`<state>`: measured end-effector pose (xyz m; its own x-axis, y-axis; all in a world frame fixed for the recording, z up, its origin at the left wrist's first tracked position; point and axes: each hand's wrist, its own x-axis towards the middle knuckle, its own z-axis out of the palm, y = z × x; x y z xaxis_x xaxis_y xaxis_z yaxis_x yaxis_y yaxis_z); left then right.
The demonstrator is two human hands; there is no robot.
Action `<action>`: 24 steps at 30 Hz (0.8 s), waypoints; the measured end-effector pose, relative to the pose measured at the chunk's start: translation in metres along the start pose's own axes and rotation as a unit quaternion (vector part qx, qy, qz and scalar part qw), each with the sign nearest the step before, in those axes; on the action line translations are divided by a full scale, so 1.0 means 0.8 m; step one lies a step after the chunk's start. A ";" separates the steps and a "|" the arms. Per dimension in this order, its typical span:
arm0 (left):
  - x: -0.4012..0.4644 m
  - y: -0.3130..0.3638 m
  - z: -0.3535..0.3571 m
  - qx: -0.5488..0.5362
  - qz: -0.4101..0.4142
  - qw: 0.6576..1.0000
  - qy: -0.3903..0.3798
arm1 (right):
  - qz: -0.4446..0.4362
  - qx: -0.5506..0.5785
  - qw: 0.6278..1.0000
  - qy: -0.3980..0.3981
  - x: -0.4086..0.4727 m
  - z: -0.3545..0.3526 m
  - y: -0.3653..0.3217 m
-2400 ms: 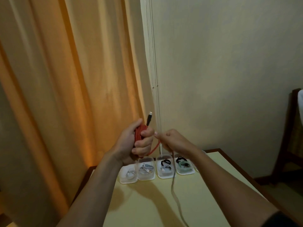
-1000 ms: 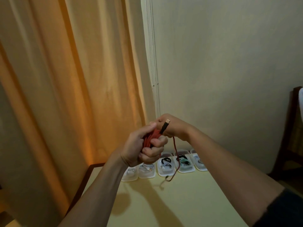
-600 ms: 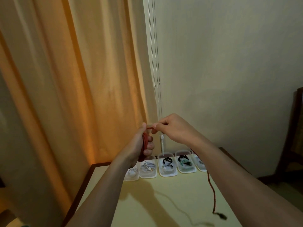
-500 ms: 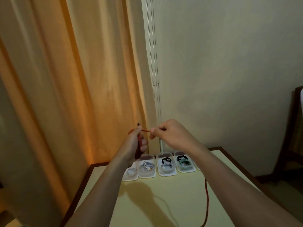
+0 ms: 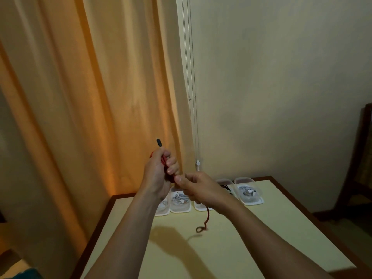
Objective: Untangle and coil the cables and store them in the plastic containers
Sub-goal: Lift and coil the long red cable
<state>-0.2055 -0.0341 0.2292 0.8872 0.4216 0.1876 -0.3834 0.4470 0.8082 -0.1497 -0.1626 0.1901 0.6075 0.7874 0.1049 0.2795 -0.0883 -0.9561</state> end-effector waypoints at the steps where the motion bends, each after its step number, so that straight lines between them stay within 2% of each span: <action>1: 0.000 0.000 -0.005 0.008 -0.001 1.000 -0.007 | 0.007 -0.007 1.000 -0.005 0.001 -0.002 0.005; 4: -0.005 -0.001 -0.017 0.039 -0.055 0.997 -0.038 | 0.009 -0.008 1.000 0.014 0.003 -0.009 0.015; 7: -0.013 -0.010 -0.026 0.070 -0.138 0.985 -0.077 | -0.023 0.063 0.996 0.053 0.009 -0.012 0.014; 11: -0.029 -0.036 -0.029 0.114 -0.215 0.962 -0.126 | -0.041 0.103 0.994 0.020 0.018 -0.006 0.022; 14: -0.034 -0.057 -0.032 0.117 -0.237 0.955 -0.137 | 0.003 0.110 0.994 -0.015 0.022 0.002 0.037; 18: -0.025 -0.070 -0.050 0.052 -0.230 0.962 -0.139 | 0.037 0.139 0.989 0.029 0.012 0.010 0.056; 19: -0.022 -0.072 -0.055 0.036 -0.225 0.965 -0.134 | 0.060 0.153 0.986 0.014 0.005 0.011 0.065; 21: -0.013 -0.074 -0.061 0.014 -0.200 0.973 -0.117 | 0.105 0.163 0.978 -0.074 -0.011 0.019 0.089; 23: -0.006 -0.071 -0.061 0.012 -0.170 0.980 -0.099 | 0.110 0.171 0.966 -0.157 -0.026 0.031 0.113; 24: -0.003 -0.069 -0.061 0.013 -0.159 0.983 -0.095 | 0.095 0.178 0.965 -0.166 -0.029 0.036 0.120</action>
<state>-0.1985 -0.0213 0.1569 0.9940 0.1069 0.0217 -0.0737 0.5117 0.8560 -0.1583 -0.1722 0.0876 0.3341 0.9350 -0.1187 -0.1235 -0.0814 -0.9890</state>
